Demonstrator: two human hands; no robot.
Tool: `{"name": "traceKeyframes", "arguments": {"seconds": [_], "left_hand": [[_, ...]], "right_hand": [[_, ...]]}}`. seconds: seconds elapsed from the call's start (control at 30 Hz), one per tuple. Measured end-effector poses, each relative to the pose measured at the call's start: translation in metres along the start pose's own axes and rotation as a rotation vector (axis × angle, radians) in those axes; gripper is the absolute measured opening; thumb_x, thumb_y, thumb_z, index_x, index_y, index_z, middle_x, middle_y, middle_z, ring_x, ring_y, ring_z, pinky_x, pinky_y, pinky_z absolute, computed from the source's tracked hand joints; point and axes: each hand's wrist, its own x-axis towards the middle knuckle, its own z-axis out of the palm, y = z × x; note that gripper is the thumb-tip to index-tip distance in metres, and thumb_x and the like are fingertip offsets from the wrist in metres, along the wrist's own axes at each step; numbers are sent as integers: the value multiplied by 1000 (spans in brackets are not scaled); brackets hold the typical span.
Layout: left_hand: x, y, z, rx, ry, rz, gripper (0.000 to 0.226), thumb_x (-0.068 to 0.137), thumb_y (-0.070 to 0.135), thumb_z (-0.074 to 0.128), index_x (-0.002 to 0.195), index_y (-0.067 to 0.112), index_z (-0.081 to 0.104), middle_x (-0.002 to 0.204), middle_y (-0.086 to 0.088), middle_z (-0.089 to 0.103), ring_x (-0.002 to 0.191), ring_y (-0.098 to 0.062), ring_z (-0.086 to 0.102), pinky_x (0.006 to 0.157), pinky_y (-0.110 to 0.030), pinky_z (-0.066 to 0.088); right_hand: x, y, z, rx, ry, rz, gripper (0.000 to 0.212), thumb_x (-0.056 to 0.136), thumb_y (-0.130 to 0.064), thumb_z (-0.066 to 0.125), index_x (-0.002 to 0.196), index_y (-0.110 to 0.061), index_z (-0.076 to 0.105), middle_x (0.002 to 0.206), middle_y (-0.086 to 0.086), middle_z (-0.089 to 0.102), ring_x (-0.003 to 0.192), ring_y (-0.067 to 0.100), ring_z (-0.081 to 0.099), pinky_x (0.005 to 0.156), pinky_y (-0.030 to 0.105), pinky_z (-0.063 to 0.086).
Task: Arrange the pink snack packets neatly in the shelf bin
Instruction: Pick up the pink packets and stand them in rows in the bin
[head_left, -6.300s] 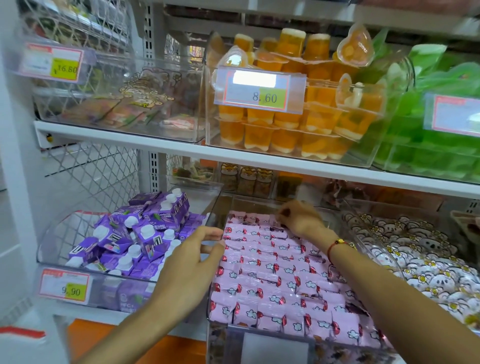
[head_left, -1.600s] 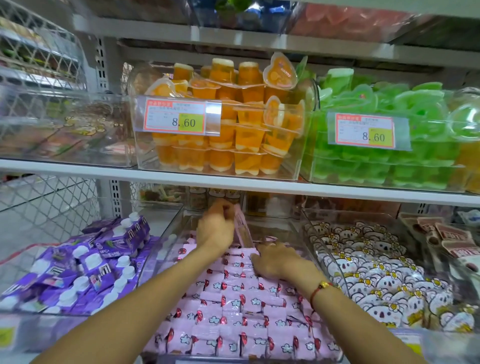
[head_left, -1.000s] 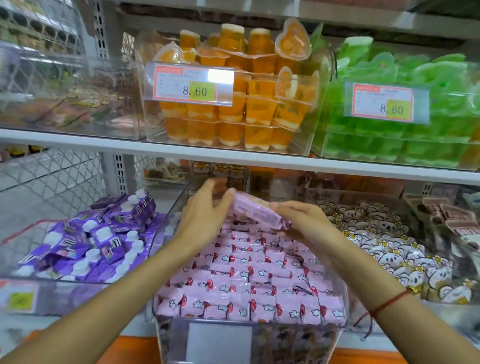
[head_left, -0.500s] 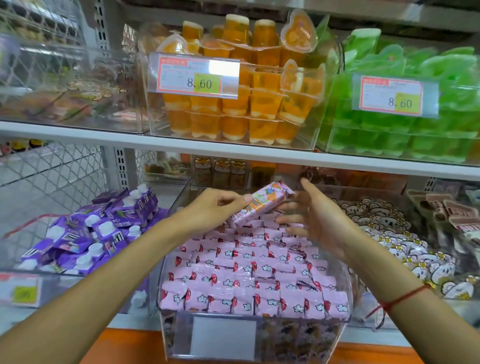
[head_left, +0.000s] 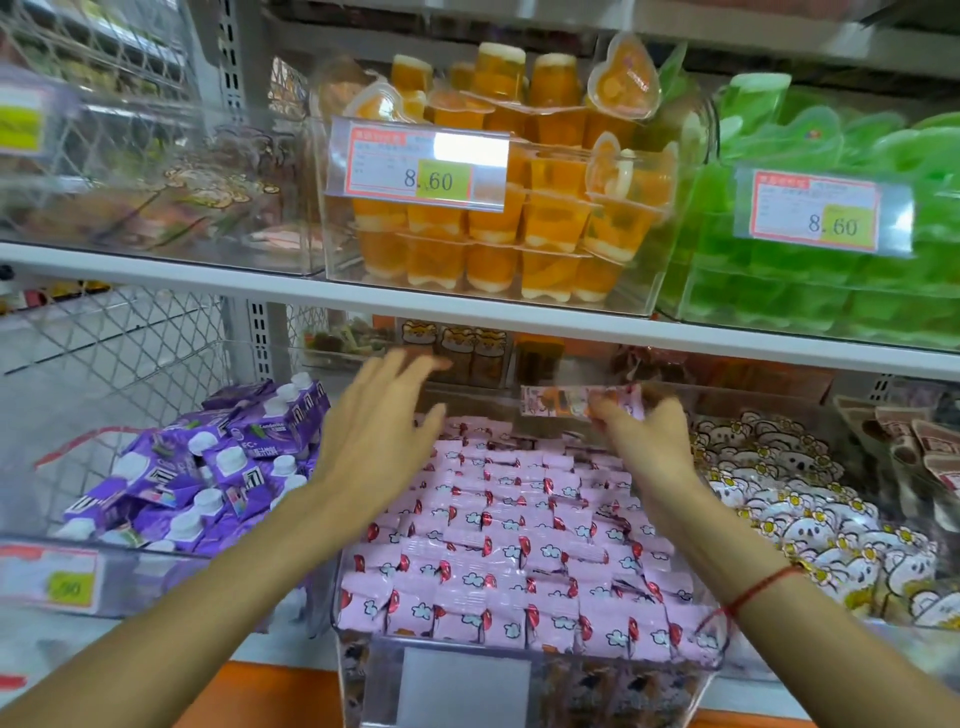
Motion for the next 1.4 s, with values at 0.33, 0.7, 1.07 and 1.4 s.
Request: {"name": "traceKeyframes", "arguments": {"seconds": [0.33,0.7,1.07,1.4], "left_hand": [[-46,-40,-21,-145,-133,-286,26,93,26,51,116,30,62,103,8,69,96,-15,64,83,-35,51],[-58,-35,-21,-241,-178,-292,18,88,35,58,105,38,61,69,22,60,71,7,54,58,-13,36],[-48,-27,-34,25,-145,-168,24,84,34,62,107,36,61,85,17,57,85,-12,56,60,-26,37],[58,23,60,-360,-632,-19,27,94,9,52,114,21,64,124,-2,61,102,-17,60,88,-30,49]], "right_hand": [[27,-11,13,-625,-440,-451,34,89,-9,62,118,-12,44,98,12,62,61,18,62,46,22,50],[40,-13,27,-811,-630,-451,21,84,-11,68,98,-17,54,95,2,59,76,10,58,57,8,45],[15,22,33,-1174,-608,-395,41,100,-32,31,137,-19,46,142,11,44,129,33,38,107,45,33],[-33,29,0,-1196,-648,-409,51,101,-43,23,147,-23,27,154,1,28,141,20,21,114,38,23]]}}
